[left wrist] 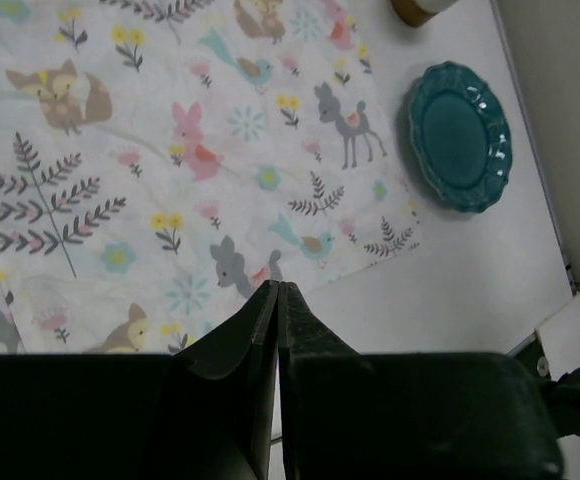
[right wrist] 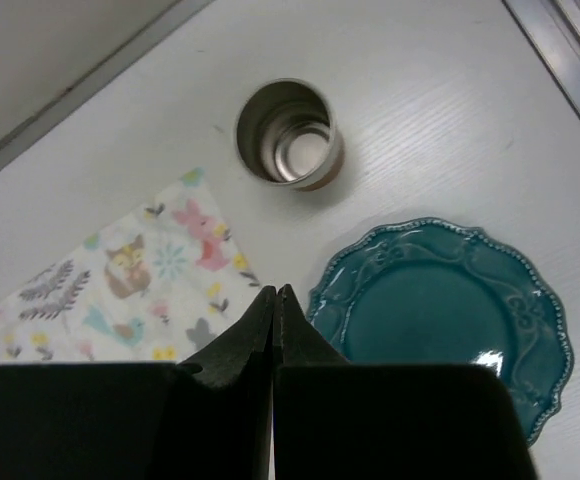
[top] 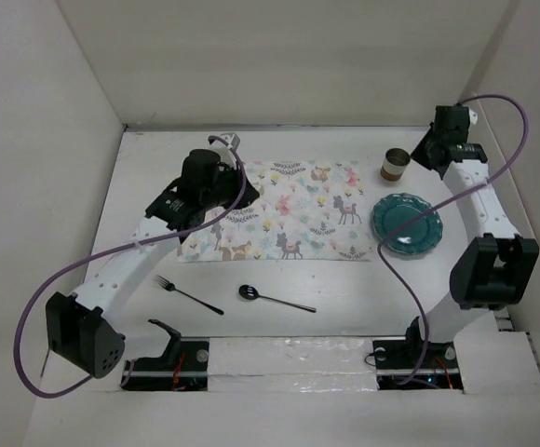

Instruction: Set the dinner table for one person

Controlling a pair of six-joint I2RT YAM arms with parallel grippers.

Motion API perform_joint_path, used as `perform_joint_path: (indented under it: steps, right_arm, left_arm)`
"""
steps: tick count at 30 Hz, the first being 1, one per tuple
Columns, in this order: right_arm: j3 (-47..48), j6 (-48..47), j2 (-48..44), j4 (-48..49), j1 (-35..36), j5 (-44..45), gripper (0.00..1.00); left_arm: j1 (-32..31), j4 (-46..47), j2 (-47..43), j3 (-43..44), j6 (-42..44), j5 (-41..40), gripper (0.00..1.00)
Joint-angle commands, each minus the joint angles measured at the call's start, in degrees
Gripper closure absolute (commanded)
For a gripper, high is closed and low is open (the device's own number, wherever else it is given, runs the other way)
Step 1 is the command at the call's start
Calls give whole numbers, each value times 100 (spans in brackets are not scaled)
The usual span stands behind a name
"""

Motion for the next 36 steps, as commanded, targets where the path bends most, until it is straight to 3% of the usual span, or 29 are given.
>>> perform_joint_path:
  steps: [1, 2, 5, 7, 12, 16, 19, 24, 25, 31, 33, 36]
  right_arm:
    - [349, -39, 550, 202, -304, -208, 97]
    - [750, -22, 996, 106, -427, -208, 81]
    - [1603, -30, 1657, -334, -507, 3, 60]
    - [1931, -101, 2194, -457, -569, 38, 56]
    - [2581, -232, 2924, -467, -569, -40, 53]
    - [2819, -171, 3442, -458, -569, -172, 57]
    - [2838, -162, 3540, -432, -569, -182, 67]
    - [2636, -92, 3532, -291, -569, -15, 98]
    - [2609, -57, 3497, -291, -569, 64, 100]
    - [2529, -250, 2706, 149, -341, 302, 100]
    - [3062, -407, 2792, -279, -44, -21, 100]
    - [3145, -470, 2854, -448, 247, -111, 100]
  left_arm:
    - [94, 336, -216, -441, -36, 28, 98]
    - [94, 301, -198, -460, -45, -33, 95]
    - [94, 257, -145, -434, 25, 71, 80]
    - [94, 170, -75, -372, 52, 106, 75]
    - [94, 134, 83, -381, -35, -34, 72]
    - [94, 222, 206, -425, -124, -25, 72]
    - [94, 196, 294, -381, -124, -69, 72]
    - [94, 161, 443, -249, -98, -140, 72]
    - [94, 143, 461, -223, -89, -131, 72]
    - [94, -164, 637, 216, 26, -253, 72]
    - [94, -331, 759, 392, 78, -411, 72]
    - [94, -358, 725, 419, 105, -508, 72]
